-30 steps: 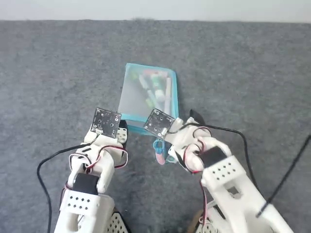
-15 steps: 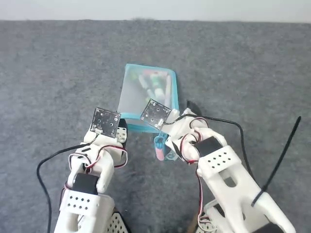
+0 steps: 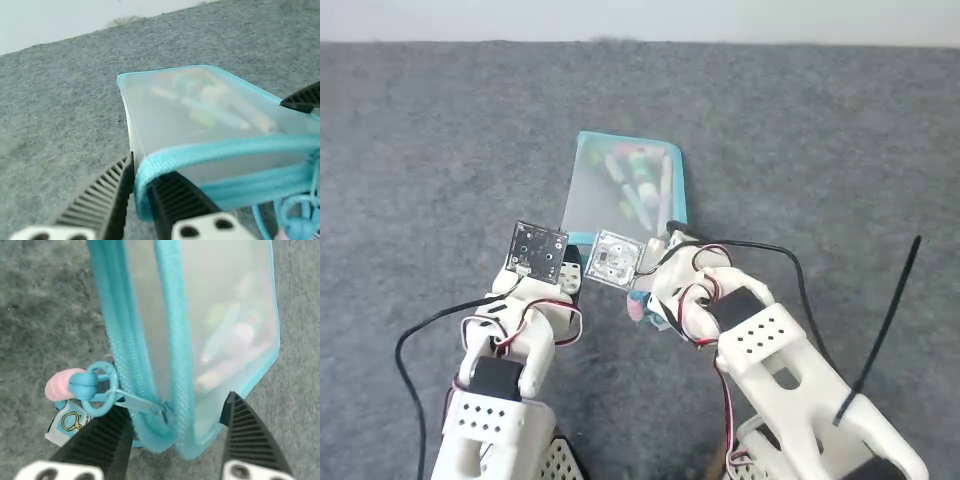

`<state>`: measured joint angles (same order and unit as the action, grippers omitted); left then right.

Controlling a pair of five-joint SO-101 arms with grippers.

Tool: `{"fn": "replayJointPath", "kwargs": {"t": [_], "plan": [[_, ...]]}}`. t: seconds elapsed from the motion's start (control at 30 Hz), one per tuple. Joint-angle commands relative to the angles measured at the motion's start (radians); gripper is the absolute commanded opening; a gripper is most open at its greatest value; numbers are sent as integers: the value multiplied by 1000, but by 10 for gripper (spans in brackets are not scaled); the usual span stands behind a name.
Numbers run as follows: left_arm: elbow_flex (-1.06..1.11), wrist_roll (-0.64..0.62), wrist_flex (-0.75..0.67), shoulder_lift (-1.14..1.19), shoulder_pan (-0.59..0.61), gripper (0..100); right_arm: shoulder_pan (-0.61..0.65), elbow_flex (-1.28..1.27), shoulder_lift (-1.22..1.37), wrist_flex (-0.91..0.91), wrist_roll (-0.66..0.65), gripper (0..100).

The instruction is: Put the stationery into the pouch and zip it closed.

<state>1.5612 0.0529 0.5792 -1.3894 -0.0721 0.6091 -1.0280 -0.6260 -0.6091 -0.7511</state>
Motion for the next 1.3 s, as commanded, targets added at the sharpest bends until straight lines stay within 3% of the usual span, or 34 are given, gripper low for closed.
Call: {"fn": "replayJointPath", "kwargs": {"t": [0.0, 0.07, 0.27, 0.43, 0.6, 0.73, 0.93, 1.1, 1.27], "plan": [[-67, 3, 2, -2, -5, 11, 10, 72, -4, 18, -6, 230], [-67, 3, 2, -2, -5, 11, 5, 71, -4, 15, -6, 205], [-67, 3, 2, -2, -5, 11, -59, 71, -4, 22, 81, 1], [-71, 2, -5, -2, -3, 13, -124, 104, -5, 13, 212, 8], [-139, -2, 18, -26, 8, 57, -133, 115, -4, -28, 244, 7], [-166, -2, 146, -167, 43, 135, -128, 115, -4, -48, 244, 7], [-239, 3, 428, -457, 58, 137, -130, 115, -4, -50, 264, 6], [-225, 5, 368, -321, 57, 137, -137, 153, -5, -79, 279, 6], [-222, -2, 373, -334, 55, 137, -219, 307, -4, -180, 347, 6]]}}
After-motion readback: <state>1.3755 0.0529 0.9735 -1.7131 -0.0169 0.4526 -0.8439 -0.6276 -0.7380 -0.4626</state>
